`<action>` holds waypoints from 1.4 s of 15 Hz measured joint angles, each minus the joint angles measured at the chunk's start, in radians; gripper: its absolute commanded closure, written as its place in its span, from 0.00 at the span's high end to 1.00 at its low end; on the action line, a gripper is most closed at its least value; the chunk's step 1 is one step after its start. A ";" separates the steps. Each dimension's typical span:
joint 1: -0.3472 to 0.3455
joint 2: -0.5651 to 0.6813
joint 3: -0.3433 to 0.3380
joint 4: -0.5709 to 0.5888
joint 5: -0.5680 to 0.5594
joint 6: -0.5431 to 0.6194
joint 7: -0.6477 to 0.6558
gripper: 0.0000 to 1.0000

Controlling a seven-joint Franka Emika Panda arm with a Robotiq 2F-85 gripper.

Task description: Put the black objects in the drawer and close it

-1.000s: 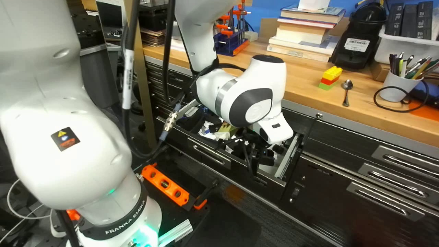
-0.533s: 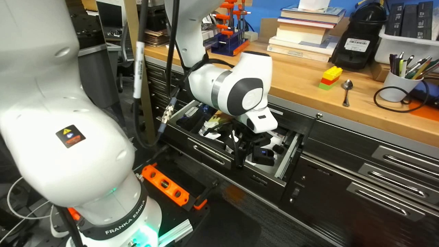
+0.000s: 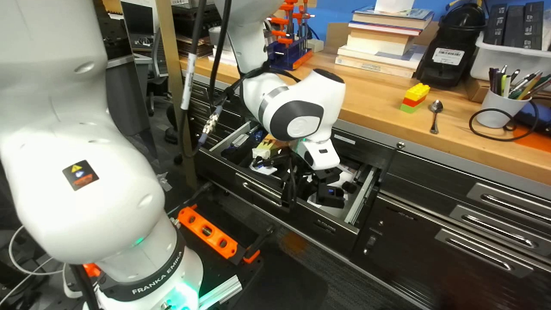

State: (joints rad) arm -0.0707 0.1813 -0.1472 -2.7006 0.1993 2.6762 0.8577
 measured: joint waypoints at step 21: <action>-0.182 0.212 0.236 0.226 0.850 -0.047 -0.932 1.00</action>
State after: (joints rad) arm -0.2524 0.3932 0.0888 -2.4746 1.0498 2.6289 -0.0746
